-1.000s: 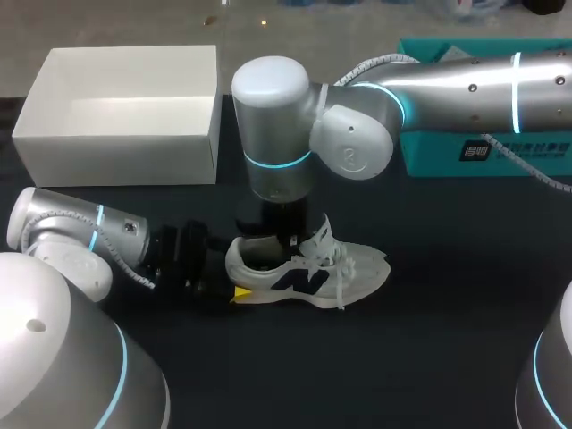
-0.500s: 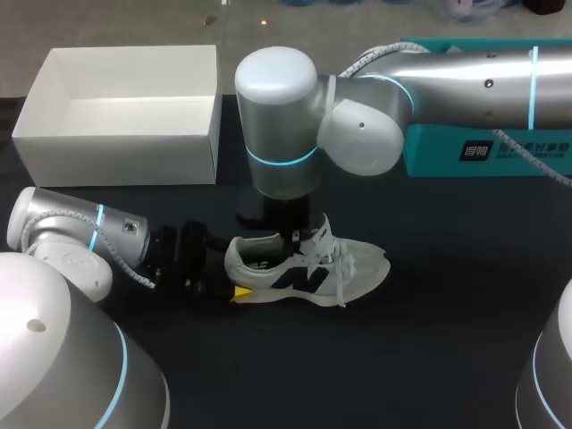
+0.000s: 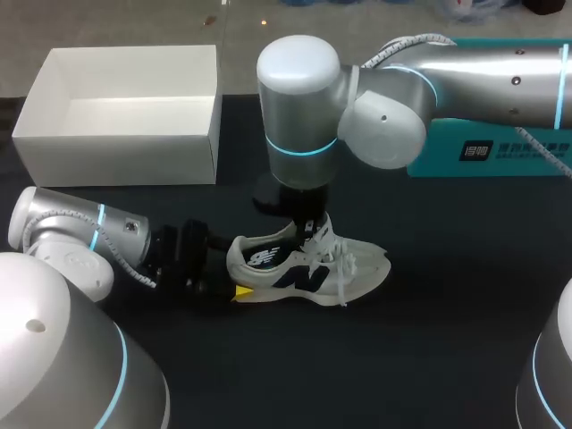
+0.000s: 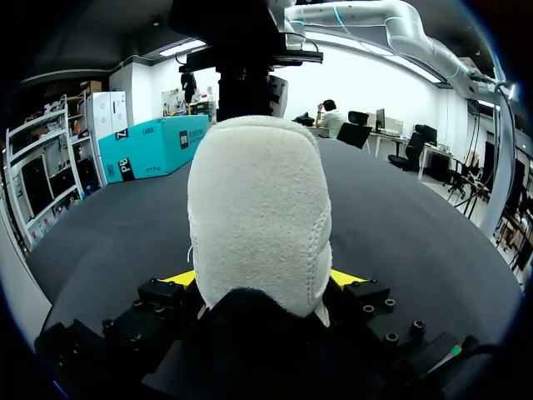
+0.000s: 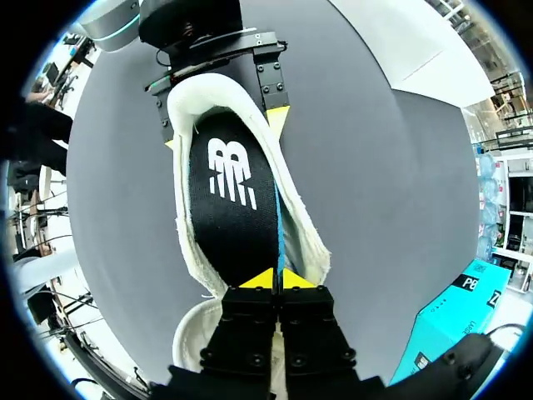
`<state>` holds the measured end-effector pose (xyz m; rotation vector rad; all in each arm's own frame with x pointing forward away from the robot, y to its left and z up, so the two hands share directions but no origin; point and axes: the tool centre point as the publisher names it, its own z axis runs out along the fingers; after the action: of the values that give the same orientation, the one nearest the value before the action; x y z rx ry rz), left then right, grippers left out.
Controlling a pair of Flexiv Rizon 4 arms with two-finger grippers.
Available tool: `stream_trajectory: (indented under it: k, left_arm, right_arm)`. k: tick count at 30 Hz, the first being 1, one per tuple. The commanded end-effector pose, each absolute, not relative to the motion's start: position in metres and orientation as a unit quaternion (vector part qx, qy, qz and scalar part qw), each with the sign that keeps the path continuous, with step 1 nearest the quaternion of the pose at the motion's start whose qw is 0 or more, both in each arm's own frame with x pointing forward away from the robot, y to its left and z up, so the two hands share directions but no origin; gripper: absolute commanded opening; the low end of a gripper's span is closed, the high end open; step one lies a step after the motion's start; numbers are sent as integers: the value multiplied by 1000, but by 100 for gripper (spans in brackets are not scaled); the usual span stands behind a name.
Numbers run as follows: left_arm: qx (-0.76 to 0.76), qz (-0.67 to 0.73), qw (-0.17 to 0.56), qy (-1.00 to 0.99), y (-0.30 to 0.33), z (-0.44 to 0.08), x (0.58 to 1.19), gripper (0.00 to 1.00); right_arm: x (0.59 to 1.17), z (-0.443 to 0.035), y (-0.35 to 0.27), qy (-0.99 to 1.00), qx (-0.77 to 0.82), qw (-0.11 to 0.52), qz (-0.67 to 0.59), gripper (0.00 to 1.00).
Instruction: Take the shoe out of the shoebox, open the shoe tongue, remove and reinsert the insole, then place the shoe into the shoebox
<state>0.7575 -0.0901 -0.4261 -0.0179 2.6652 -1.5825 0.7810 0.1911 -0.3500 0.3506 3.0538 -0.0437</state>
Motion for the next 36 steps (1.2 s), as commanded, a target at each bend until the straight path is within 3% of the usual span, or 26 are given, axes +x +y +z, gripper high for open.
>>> stream_trajectory:
  k: [1, 24, 36]
  left_arm:
    - [-6, -510, 21, 860, -90, -430, 756, 0]
    - [-6, -510, 21, 860, -90, -430, 756, 0]
    - [-6, -510, 21, 860, -90, -430, 756, 0]
  right_arm:
    - [779, -336, 172, 991, 118, 40, 49, 0]
    - [772, -309, 167, 982, 113, 64, 138, 0]
    - [772, -322, 204, 986, 70, 41, 145, 0]
